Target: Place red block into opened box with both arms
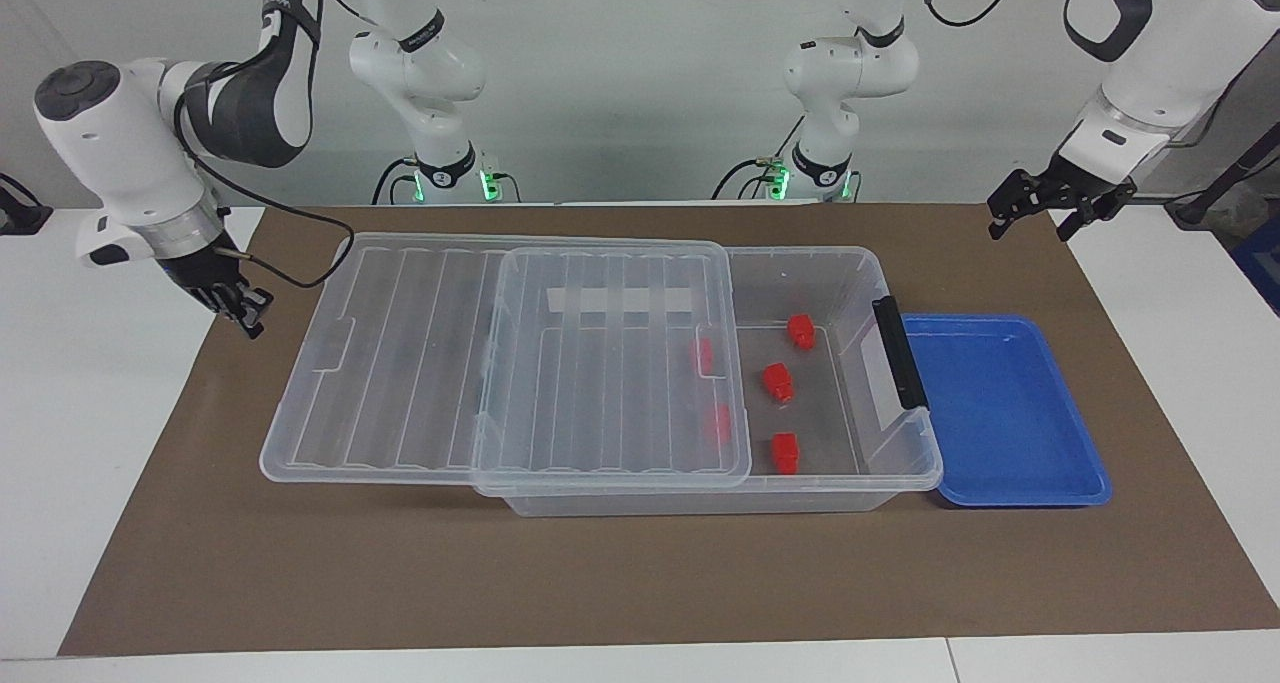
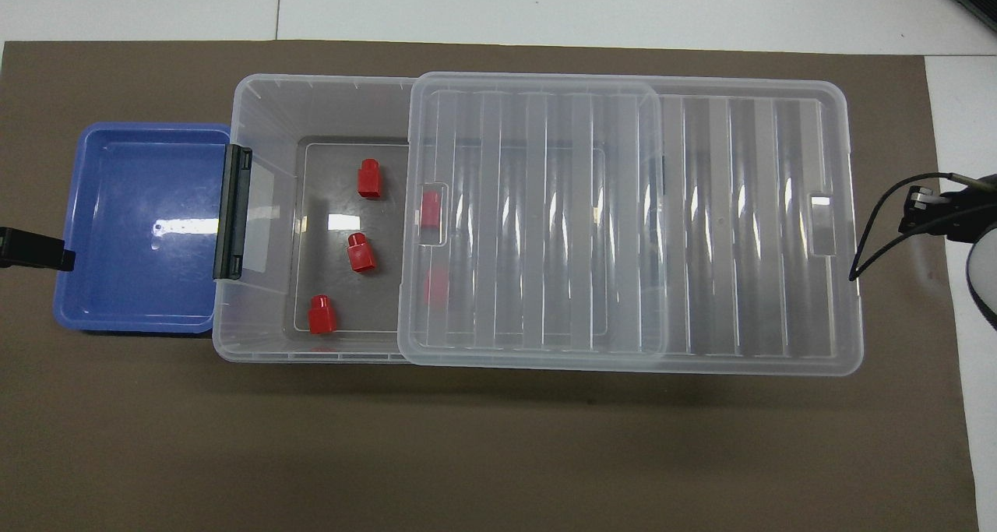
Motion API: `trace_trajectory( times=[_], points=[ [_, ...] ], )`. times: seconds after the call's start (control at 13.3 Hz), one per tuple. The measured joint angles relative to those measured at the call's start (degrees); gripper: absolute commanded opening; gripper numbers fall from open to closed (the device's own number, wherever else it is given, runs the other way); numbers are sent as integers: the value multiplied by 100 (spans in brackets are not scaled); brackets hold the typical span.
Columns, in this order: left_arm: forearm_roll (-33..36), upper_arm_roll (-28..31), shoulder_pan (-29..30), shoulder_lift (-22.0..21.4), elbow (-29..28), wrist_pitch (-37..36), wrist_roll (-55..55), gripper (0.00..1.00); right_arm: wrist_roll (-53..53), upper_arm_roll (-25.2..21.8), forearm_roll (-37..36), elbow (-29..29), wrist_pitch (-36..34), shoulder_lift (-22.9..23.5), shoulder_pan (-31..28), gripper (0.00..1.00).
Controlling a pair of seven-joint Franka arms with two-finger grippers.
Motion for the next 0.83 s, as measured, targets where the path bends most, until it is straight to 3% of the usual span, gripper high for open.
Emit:
trace_trajectory(
  times=[0.3,0.6,0.83],
  points=[
    [2,-1,-26,38,-97,193,71,100,-71,45,0,-29,150,117,169,0],
    [3,-23,-73,734,981,-516,152,100,-111,63,-1,-19,151,112,526,0],
    [10,-16,-164,894,1092,-545,319,100,-124,75,-1,-11,151,92,898,0]
  ],
)
